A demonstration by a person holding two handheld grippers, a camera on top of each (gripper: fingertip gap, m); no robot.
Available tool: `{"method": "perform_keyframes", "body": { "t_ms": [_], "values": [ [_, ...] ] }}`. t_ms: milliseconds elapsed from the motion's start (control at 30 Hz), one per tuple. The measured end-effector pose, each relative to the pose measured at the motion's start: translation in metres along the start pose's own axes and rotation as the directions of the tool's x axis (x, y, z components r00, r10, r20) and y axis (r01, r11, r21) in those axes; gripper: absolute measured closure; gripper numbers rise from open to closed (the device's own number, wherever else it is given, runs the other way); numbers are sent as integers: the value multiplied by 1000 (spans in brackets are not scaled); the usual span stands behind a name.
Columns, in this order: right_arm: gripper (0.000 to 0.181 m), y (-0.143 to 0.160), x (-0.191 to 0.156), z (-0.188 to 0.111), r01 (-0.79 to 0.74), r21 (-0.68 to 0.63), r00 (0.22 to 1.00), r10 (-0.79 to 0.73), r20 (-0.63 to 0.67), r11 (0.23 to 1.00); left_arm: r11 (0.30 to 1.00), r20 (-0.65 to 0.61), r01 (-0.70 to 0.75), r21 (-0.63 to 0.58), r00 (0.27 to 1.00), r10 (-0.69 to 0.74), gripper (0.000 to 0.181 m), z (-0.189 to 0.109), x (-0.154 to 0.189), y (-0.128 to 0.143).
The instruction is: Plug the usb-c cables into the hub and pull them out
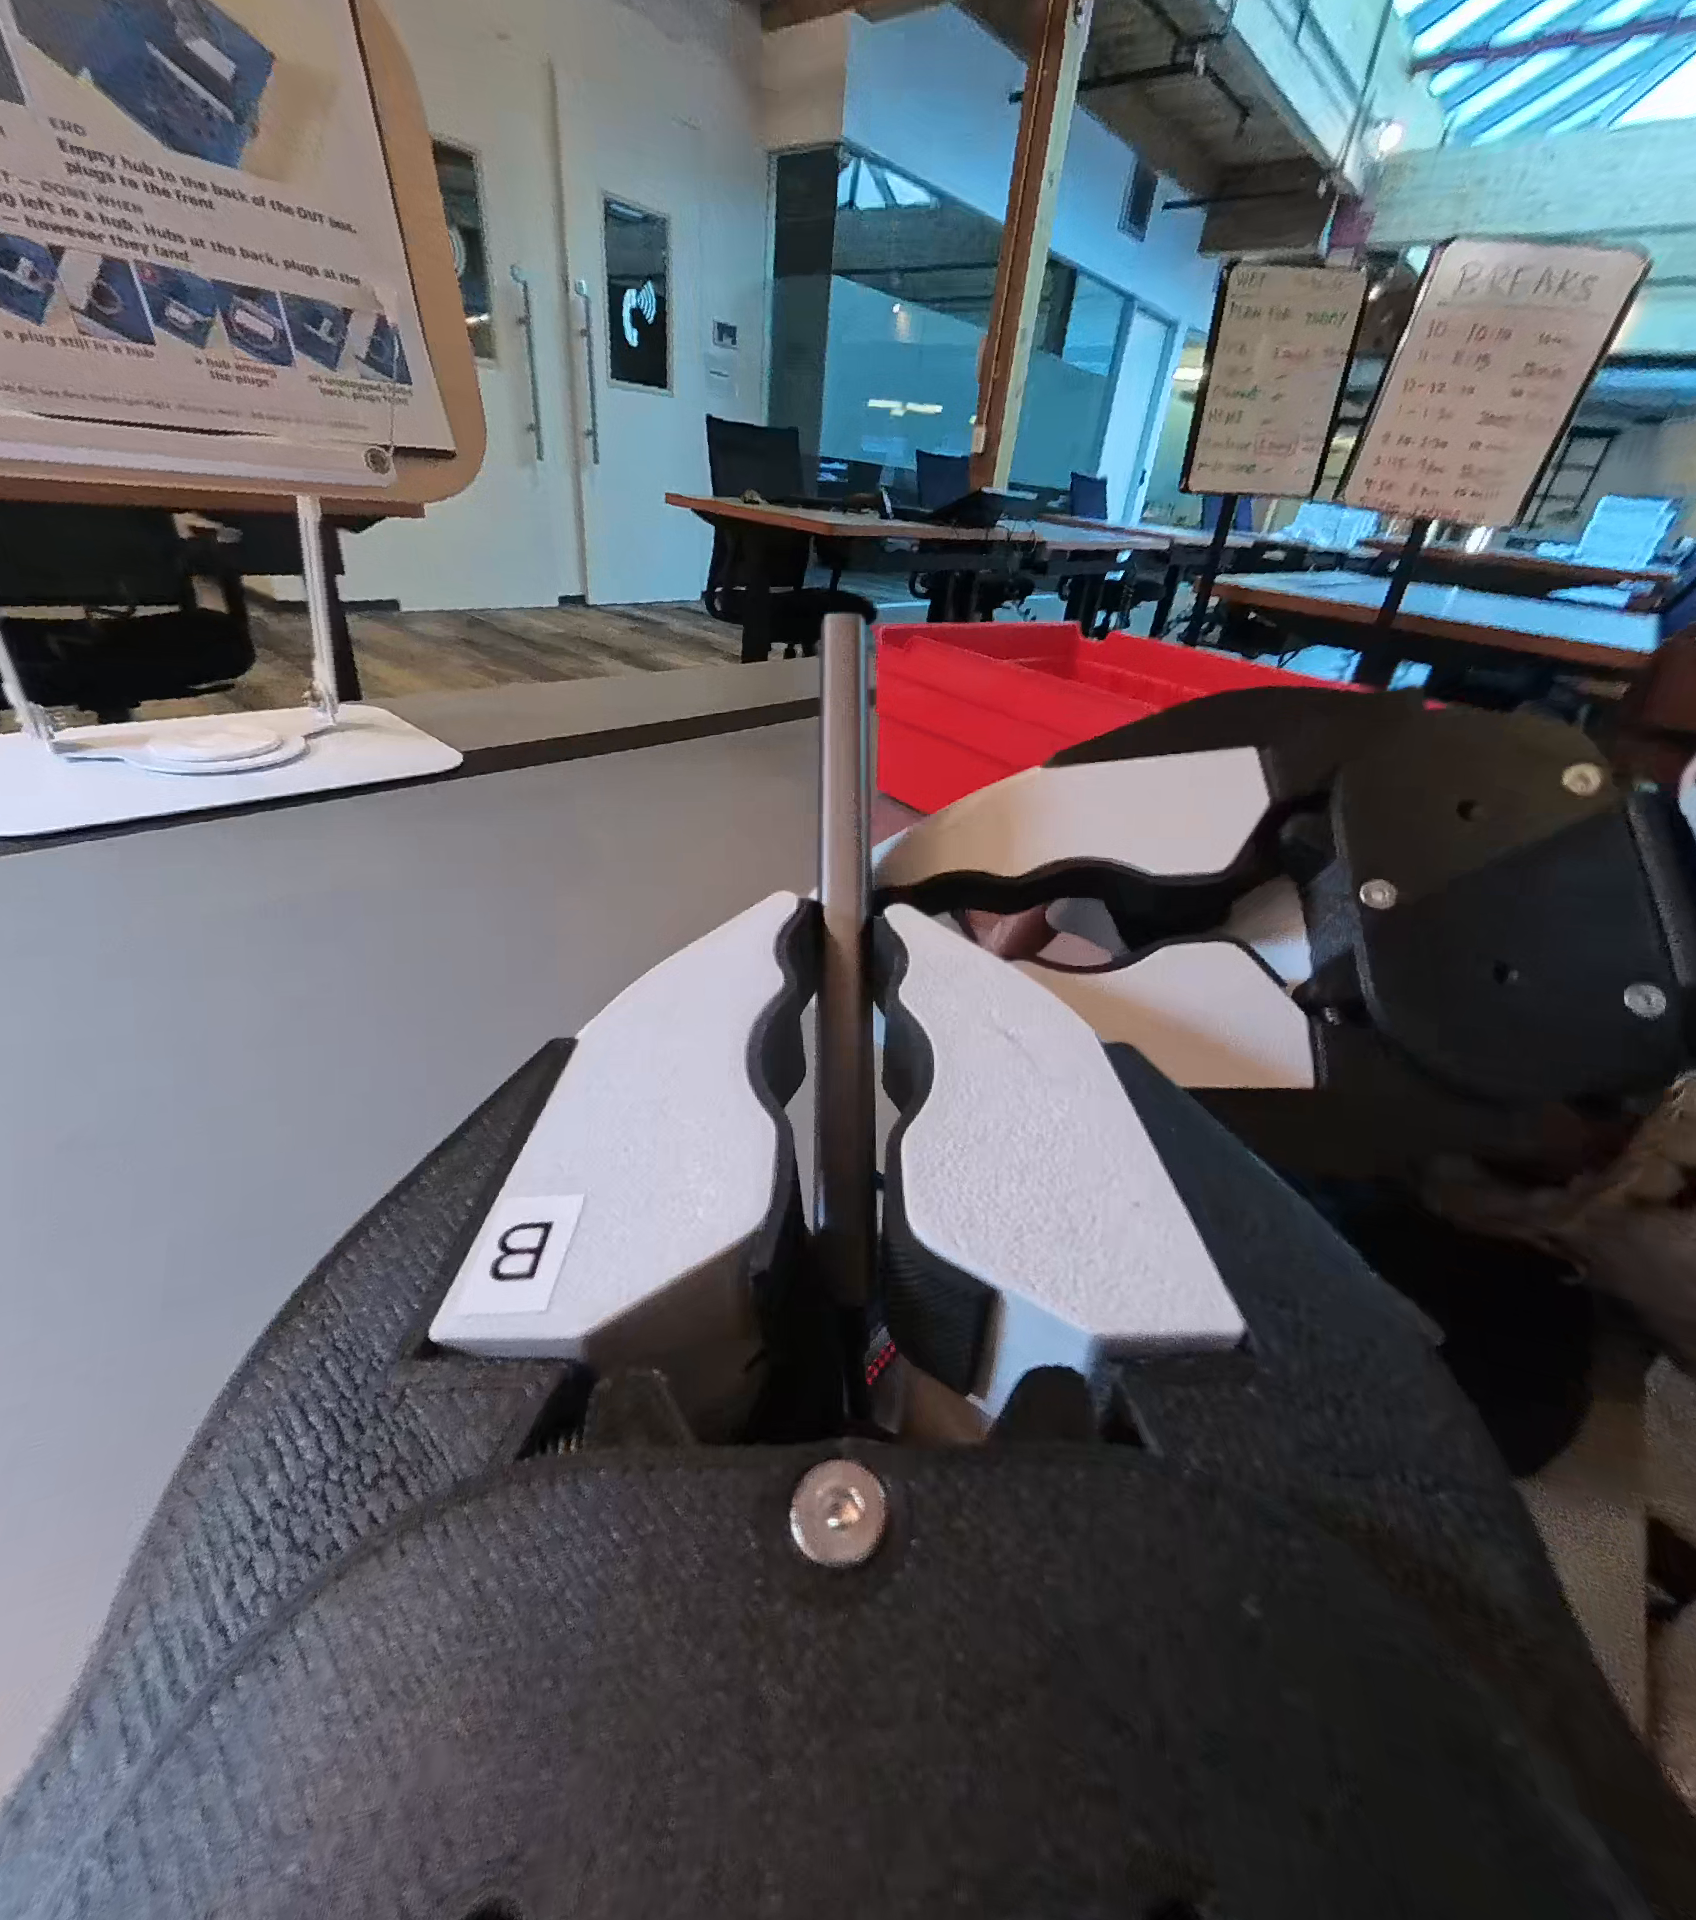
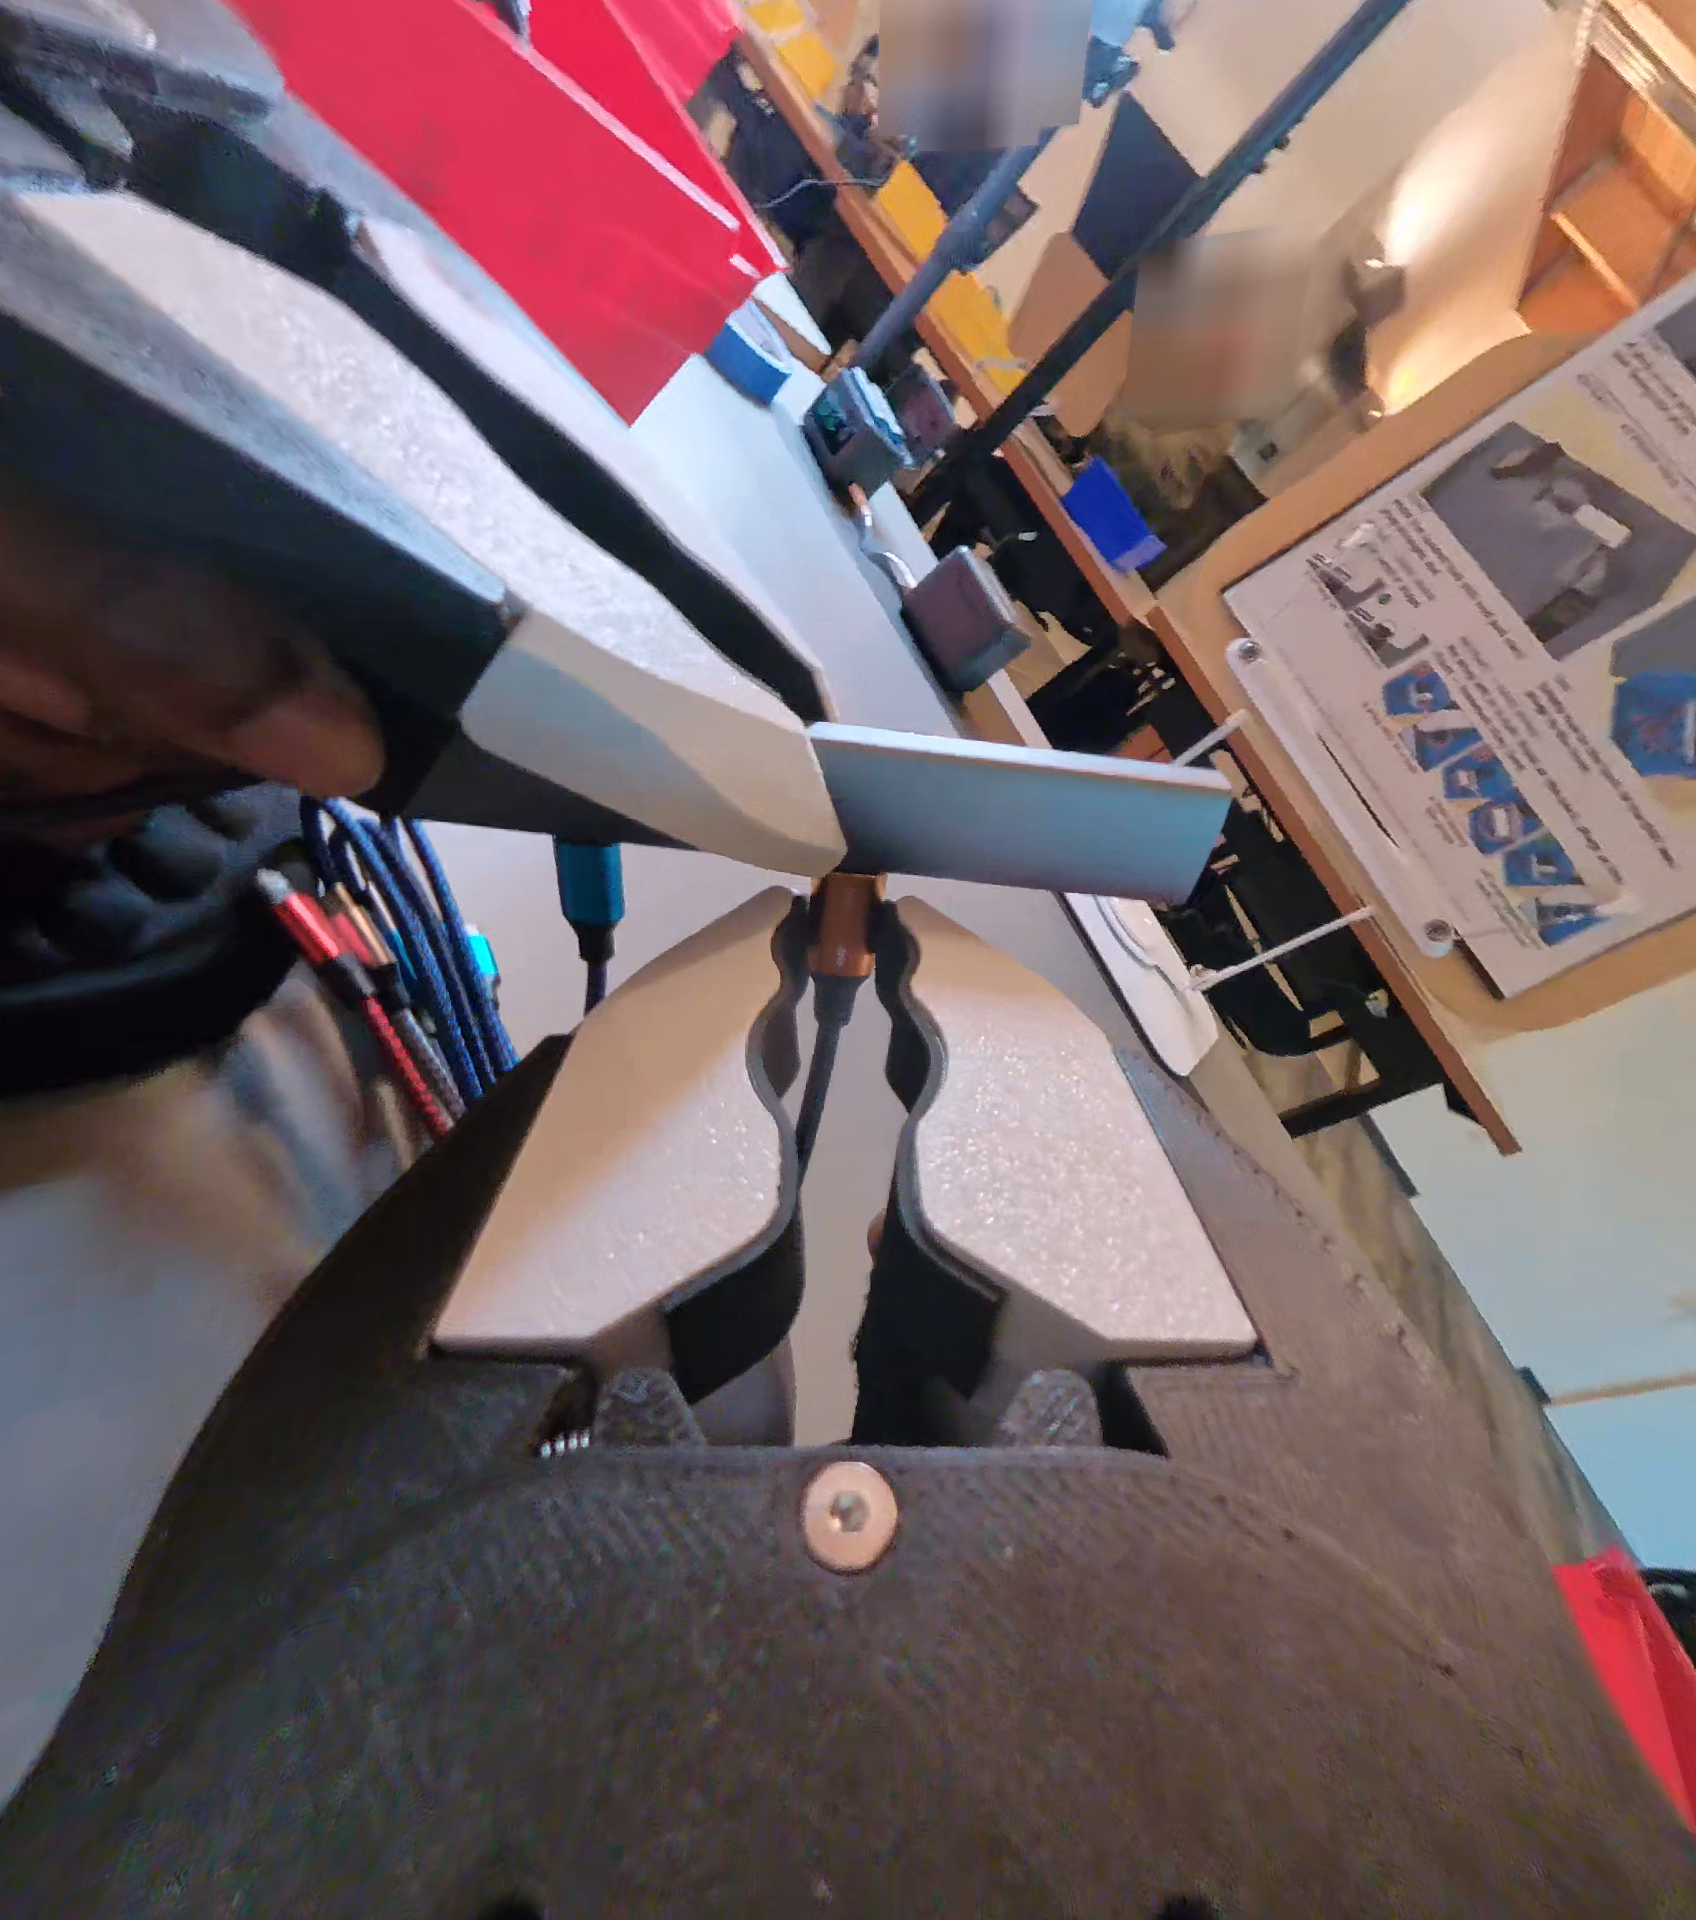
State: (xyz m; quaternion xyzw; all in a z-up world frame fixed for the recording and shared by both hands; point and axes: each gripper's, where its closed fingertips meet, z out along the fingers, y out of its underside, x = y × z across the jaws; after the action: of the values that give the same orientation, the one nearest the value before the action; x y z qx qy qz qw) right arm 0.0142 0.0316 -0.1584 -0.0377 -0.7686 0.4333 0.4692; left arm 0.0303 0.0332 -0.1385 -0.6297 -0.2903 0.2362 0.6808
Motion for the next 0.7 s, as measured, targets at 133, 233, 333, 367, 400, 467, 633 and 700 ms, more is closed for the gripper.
{"method": "perform_keyframes", "body": {
  "t_ms": [133,233,333,367,400,467,633,700],
  "values": [
    [168,7,0,-3,108,-12,994,-108,11,994,999,-3,-28,-40,1000,28,173,3,3,5],
    [168,11,-1,-2,75,-14,997,-74,17,997,996,13,-56,-64,998,57,173,6,3,9],
    [168,10,-4,4,-129,-42,991,131,31,991,995,43,-83,-63,995,86,173,5,1,9],
    [168,9,-5,4,-253,-58,966,256,34,966,990,67,-129,-56,989,132,173,5,1,8],
    [168,6,-6,3,-363,-65,930,366,29,929,987,79,-153,-45,985,156,173,3,1,6],
    [167,0,-6,1,-481,-46,875,483,41,876,993,59,-116,4,992,116,173,-1,2,0],
    [169,65,21,5,276,-309,940,-322,-110,910,992,58,-34,120,998,28,172,-10,-5,-17],
    [169,54,28,-6,84,-142,988,-101,-119,986,985,44,83,153,995,-91,172,-18,-15,-18]
  ]
}}
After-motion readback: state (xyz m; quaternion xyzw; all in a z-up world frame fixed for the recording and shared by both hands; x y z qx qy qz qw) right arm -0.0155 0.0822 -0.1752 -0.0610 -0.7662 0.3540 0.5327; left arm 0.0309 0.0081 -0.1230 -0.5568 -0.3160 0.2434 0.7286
